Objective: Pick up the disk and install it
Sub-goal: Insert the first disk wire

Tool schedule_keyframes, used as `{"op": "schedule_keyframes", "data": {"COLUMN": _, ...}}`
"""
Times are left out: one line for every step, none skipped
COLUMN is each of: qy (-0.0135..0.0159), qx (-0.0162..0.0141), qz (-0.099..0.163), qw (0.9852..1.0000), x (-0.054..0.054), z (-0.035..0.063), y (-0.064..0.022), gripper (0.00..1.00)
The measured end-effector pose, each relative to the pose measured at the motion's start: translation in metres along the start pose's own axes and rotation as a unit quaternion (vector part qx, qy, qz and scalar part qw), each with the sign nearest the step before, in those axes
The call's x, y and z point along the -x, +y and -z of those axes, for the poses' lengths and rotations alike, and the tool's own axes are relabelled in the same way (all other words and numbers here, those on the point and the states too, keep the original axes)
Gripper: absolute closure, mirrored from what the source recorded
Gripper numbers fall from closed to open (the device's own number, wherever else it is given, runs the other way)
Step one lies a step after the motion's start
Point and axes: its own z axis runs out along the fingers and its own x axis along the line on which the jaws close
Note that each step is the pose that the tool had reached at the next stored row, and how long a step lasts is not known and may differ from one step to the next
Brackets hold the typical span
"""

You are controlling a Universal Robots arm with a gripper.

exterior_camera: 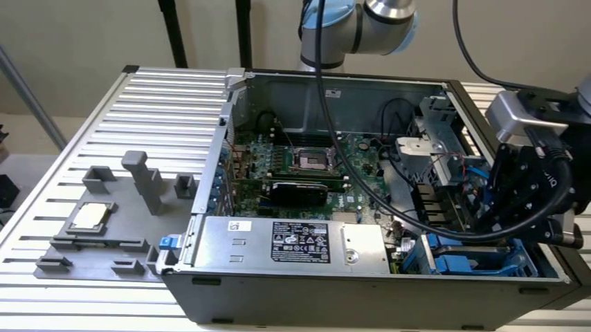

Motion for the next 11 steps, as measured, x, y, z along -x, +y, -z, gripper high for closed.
{"op": "schedule_keyframes", "data": {"qy": 0.0001, "qx": 0.0001, "qz": 0.000, "qw": 1.0000, "x": 0.0000, "z": 0.0000, "y": -0.0006, "gripper": 0.84}}
{"op": "schedule_keyframes", "data": {"qy": 0.0001, "qx": 0.0000, "qz": 0.000, "qw": 1.0000, "x": 0.0001, "z": 0.0001, "y": -0.0011, "gripper": 0.84}}
{"op": "schedule_keyframes", "data": {"qy": 0.0003, "qx": 0.0000, "qz": 0.000, "qw": 1.0000, "x": 0.0001, "z": 0.0001, "y": -0.0012, "gripper": 0.84}}
{"op": "schedule_keyframes", "data": {"qy": 0.0006, "qx": -0.0001, "qz": 0.000, "qw": 1.0000, "x": 0.0001, "z": -0.0001, "y": -0.0013, "gripper": 0.84}}
{"op": "schedule_keyframes", "data": {"qy": 0.0011, "qx": -0.0002, "qz": 0.000, "qw": 1.0000, "x": 0.0001, "z": -0.0004, "y": -0.0014, "gripper": 0.84}}
{"op": "schedule_keyframes", "data": {"qy": 0.0016, "qx": -0.0002, "qz": 0.000, "qw": 1.0000, "x": 0.0001, "z": -0.0008, "y": -0.0014, "gripper": 0.84}}
{"op": "schedule_keyframes", "data": {"qy": 0.0023, "qx": -0.0003, "qz": 0.000, "qw": 1.0000, "x": 0.0002, "z": -0.0013, "y": -0.0015, "gripper": 0.84}}
{"op": "schedule_keyframes", "data": {"qy": 0.0031, "qx": -0.0004, "qz": 0.000, "qw": 1.0000, "x": 0.0002, "z": -0.0019, "y": -0.0015, "gripper": 0.84}}
{"op": "schedule_keyframes", "data": {"qy": 0.0039, "qx": -0.0005, "qz": 0.000, "qw": 1.0000, "x": 0.0002, "z": -0.0023, "y": -0.0015, "gripper": 0.84}}
{"op": "schedule_keyframes", "data": {"qy": 0.0047, "qx": -0.0006, "qz": 0.000, "qw": 1.0000, "x": 0.0003, "z": -0.0027, "y": -0.0015, "gripper": 0.84}}
{"op": "schedule_keyframes", "data": {"qy": 0.0054, "qx": -0.0007, "qz": 0.000, "qw": 1.0000, "x": 0.0003, "z": -0.0029, "y": -0.0015, "gripper": 0.84}}
